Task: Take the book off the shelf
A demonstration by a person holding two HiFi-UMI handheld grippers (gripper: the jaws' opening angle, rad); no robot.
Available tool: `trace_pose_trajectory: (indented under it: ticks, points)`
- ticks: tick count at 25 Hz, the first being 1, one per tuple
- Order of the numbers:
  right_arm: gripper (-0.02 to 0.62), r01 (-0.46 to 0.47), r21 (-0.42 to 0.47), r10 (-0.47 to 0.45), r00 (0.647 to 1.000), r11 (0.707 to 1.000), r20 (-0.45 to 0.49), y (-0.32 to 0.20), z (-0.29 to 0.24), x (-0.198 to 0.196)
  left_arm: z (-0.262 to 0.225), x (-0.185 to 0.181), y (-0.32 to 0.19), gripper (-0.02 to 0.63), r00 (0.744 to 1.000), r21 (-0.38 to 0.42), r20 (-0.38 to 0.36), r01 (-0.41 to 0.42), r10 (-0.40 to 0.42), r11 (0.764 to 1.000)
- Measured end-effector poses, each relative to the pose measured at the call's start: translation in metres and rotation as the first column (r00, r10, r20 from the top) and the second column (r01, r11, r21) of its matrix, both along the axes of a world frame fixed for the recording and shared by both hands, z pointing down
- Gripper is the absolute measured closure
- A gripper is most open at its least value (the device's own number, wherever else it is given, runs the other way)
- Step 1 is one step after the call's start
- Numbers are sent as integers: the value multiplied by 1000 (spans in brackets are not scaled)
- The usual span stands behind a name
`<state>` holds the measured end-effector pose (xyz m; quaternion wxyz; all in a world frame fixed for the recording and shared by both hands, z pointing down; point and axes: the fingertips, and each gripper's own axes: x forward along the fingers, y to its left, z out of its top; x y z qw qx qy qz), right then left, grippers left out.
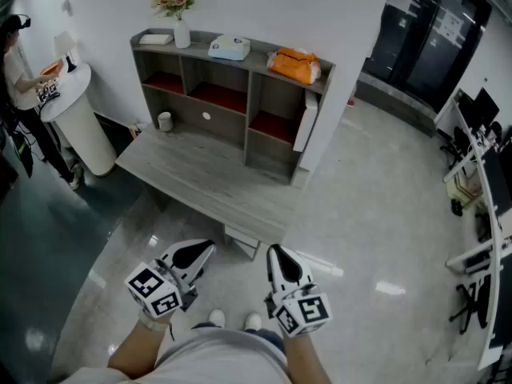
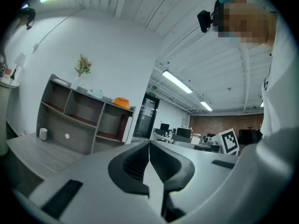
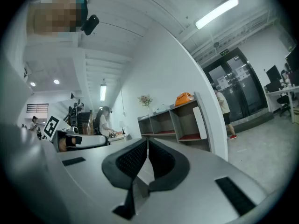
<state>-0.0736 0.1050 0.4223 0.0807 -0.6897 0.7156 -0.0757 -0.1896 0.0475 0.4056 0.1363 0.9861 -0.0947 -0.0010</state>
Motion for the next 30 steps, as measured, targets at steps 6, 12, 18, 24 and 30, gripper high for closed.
trace_pose_trajectory:
  ticks: [6,12,18,24,30]
  points:
    - [569,-17,-10,17,1000,1000,16,-14,7,-2,4,-5,-16,591,1000,0,7,-5,5,1000]
    - [568,-61,-3,61,997,998,51,-32,11,-7,16,-23,-34,591,1000,-22,13,-25,25,999]
    - [568,-145,-16,145,985,989,88,-44,28,-6,34,-33,-55,590,997,-33,29,-69,70,997]
    - [568,-168,-37,171,978,985,116,-59,42,11,41,-21,-70,589,996,-43,34,-80,81,996]
    - [568,-143,-43,147,980,989,133,-93,48,57,52,17,-97,590,997,-56,66,-45,49,997]
